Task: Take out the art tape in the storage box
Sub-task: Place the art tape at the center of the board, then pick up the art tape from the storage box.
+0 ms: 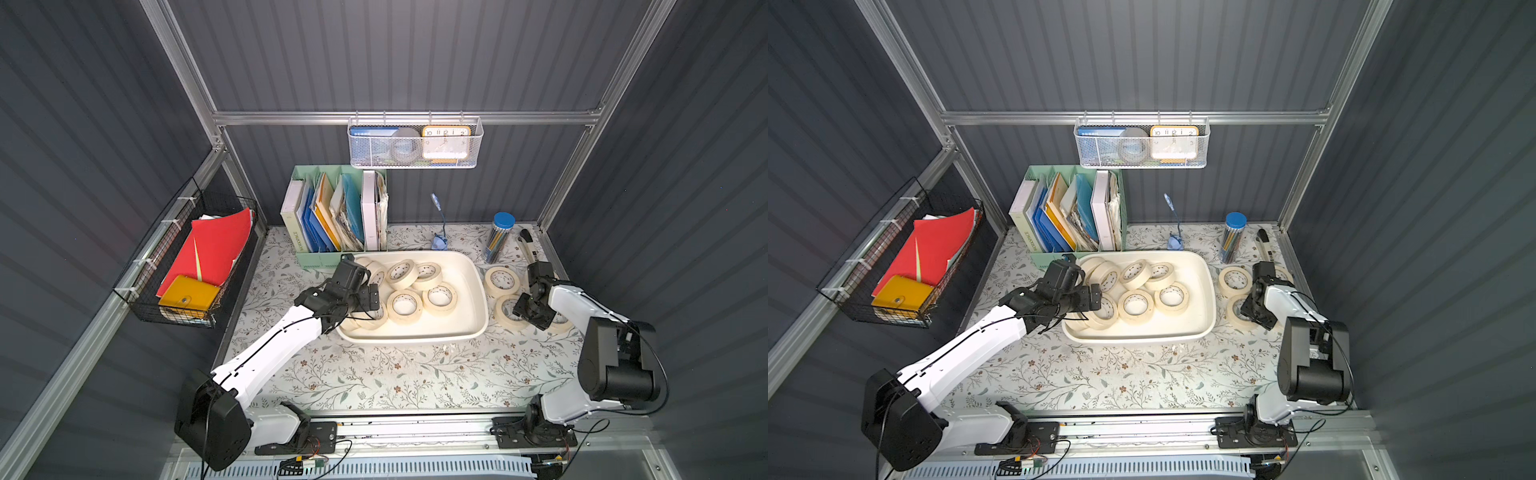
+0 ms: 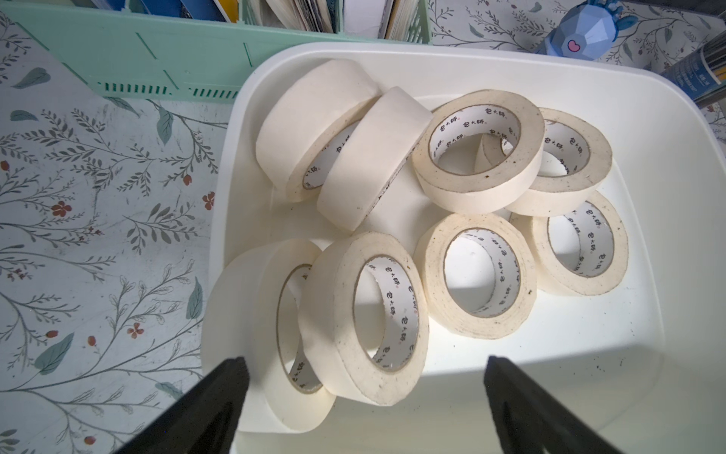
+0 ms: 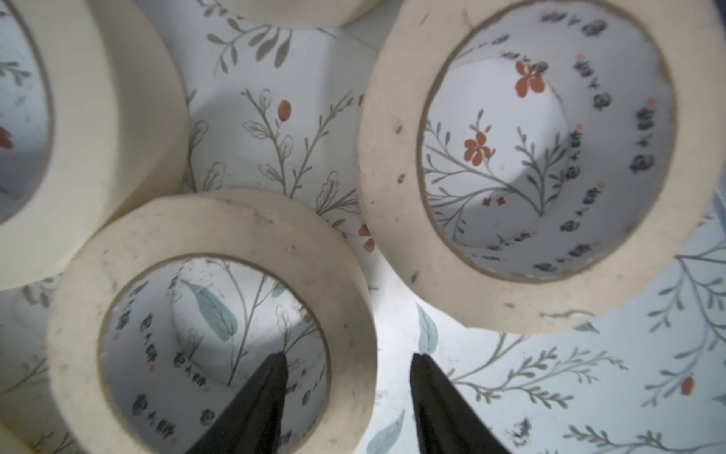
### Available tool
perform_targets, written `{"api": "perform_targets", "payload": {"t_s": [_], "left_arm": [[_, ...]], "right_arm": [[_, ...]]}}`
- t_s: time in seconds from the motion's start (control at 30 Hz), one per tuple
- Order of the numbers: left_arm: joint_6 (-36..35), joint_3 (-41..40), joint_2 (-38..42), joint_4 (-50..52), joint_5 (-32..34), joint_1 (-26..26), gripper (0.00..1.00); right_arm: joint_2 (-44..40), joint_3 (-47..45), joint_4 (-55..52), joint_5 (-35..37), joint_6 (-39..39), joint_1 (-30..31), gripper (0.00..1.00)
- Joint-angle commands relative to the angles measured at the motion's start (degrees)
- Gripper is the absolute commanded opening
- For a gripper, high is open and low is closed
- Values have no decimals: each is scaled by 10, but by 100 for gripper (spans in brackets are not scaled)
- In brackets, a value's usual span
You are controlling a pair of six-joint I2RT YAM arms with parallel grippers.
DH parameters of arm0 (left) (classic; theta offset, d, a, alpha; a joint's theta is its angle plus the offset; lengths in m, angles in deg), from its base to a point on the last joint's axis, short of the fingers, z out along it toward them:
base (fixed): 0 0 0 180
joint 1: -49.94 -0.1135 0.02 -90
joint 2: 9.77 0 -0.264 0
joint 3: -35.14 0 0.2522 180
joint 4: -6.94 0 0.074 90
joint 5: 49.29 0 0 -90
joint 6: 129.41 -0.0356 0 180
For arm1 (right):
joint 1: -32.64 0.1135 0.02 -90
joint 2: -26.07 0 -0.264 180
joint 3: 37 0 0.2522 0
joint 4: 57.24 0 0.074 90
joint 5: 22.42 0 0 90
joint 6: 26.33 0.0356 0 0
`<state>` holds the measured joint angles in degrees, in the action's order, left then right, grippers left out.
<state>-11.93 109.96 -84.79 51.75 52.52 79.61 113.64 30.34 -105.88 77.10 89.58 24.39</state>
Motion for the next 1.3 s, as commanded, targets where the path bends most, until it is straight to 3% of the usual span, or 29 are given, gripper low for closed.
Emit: {"api": "perform_targets", "payload": {"t_s": [0.0,0.3,0.7,1.13,1.27], "left_arm": [[-3,19,-10,16,9,-2,100],[-12,37,-60,65,58,-1,100],[-10,35,-84,76,151,-3,97],[-20,39,-129,78,141,-31,76],[-20,43,-148,83,140,-35,63]], "right_arm": [[-42,15,-42,-34,-13,6,58],[-60,116,-161,-71,-54,136,58],[-17,170,-170,-120,-57,204,56],[-11,162,-170,-114,-69,205,56],[-6,166,-171,-112,-74,206,56]]}}
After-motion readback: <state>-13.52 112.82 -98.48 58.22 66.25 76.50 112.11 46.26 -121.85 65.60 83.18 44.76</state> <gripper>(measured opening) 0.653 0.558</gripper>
